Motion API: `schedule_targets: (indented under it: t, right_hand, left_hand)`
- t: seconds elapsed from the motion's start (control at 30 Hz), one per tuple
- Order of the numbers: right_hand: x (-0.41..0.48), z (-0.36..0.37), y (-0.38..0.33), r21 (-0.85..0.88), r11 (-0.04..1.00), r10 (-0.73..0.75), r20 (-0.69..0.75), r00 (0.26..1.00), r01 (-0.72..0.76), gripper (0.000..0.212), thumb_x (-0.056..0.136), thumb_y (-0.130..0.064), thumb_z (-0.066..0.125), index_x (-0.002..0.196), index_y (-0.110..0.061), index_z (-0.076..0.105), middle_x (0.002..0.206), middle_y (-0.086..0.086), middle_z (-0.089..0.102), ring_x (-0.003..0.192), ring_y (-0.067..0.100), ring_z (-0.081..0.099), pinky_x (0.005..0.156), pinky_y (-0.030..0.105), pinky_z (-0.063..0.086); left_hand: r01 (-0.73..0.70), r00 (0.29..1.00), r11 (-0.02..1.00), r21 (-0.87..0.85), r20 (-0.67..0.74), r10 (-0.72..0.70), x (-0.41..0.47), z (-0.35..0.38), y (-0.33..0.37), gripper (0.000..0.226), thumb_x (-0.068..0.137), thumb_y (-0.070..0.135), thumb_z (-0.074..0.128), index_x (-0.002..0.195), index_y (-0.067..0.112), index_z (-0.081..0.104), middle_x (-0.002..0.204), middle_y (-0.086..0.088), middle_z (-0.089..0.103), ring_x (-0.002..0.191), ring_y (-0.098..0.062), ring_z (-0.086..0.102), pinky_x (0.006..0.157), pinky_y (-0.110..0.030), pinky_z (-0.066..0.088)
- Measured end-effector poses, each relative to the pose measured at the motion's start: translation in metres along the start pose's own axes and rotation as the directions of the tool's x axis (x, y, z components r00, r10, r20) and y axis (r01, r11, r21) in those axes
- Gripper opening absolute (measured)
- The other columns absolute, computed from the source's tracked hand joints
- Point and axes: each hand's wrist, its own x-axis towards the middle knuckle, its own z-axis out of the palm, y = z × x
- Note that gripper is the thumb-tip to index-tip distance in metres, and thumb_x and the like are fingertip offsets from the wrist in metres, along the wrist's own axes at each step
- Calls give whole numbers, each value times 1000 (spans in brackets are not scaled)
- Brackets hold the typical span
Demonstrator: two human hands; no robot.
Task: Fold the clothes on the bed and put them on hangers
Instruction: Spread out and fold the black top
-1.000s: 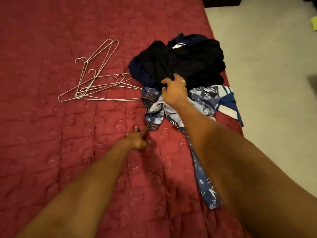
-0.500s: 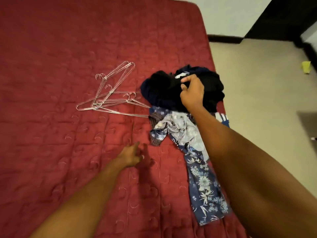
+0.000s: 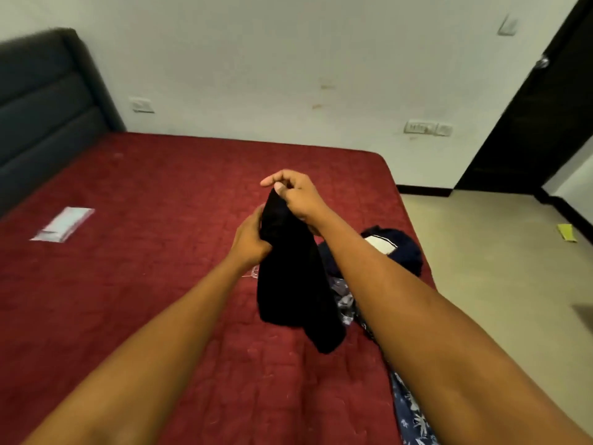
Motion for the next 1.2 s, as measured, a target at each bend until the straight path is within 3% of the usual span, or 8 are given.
schedule_targets:
  t: [0.1,0.23,0.37,0.47,0.67,0.8,1.0,1.2]
  right_hand:
    - [-13,43,-61,127,992,6,22,1000,-9,28,102,5,49,99,-9,73,94,0,73,71,9,58,68,14,42]
    - [-19,84,-115,147,988,29,54,998,-37,17,98,-20,69,100,-4,76,108,6,76,93,9,66,84,18,49]
    - [-31,127,-161,-214,977,43,305,951,24,65,61,-83,77,94,-27,76,98,-10,76,94,9,71,86,32,56]
    - [-38,162,-187,-582,779,27,401,916,232,86,43,-104,61,90,-33,71,84,-13,72,78,11,68,72,34,55]
    - [-51,219,-241,-399,809,-289,369,883,432,31,72,-46,58,94,-26,67,84,2,71,84,32,68,64,34,45]
    - [-59,219,-264,-351,789,-426,279,861,504,32,72,-13,53,98,-21,70,90,15,72,87,42,65,67,37,49]
    - [-69,203,-263,-288,787,-461,314,830,546,36,78,-15,54,106,-23,74,101,11,74,94,38,66,74,36,50]
    - [-75,200,-237,-321,748,-427,439,791,581,25,76,-44,63,80,-20,69,78,3,69,76,29,65,66,34,51]
  left_hand:
    - [24,1000,994,105,-23,-22,-34,-74,8,29,65,13,54,90,20,67,74,2,65,71,-7,59,57,-27,39]
    - [96,994,944,317,-72,-77,-82,-181,-15,14,73,5,57,72,15,67,66,-8,65,71,-9,60,52,-26,34]
    - [143,968,922,360,-243,-55,-129,-294,-26,22,64,16,48,65,26,68,59,3,61,63,-14,58,54,-26,40]
    - [144,933,917,371,-359,-1,-151,-348,1,27,65,13,48,75,14,73,61,2,64,57,-8,57,55,-25,41]
    - [172,887,876,450,-458,61,-190,-386,70,13,74,6,58,73,11,70,64,-9,66,57,-11,57,53,-26,42]
    - [285,904,741,609,-427,4,-220,-392,76,10,77,17,63,76,18,73,67,-2,67,68,-17,64,62,-37,52]
    - [516,811,564,644,-579,-81,-264,-365,67,6,82,16,63,82,18,69,78,-8,64,72,-31,61,58,-35,45]
    - [721,577,578,381,-793,-196,-305,-354,40,24,76,-5,58,87,13,71,85,-13,66,80,-35,63,60,-36,46]
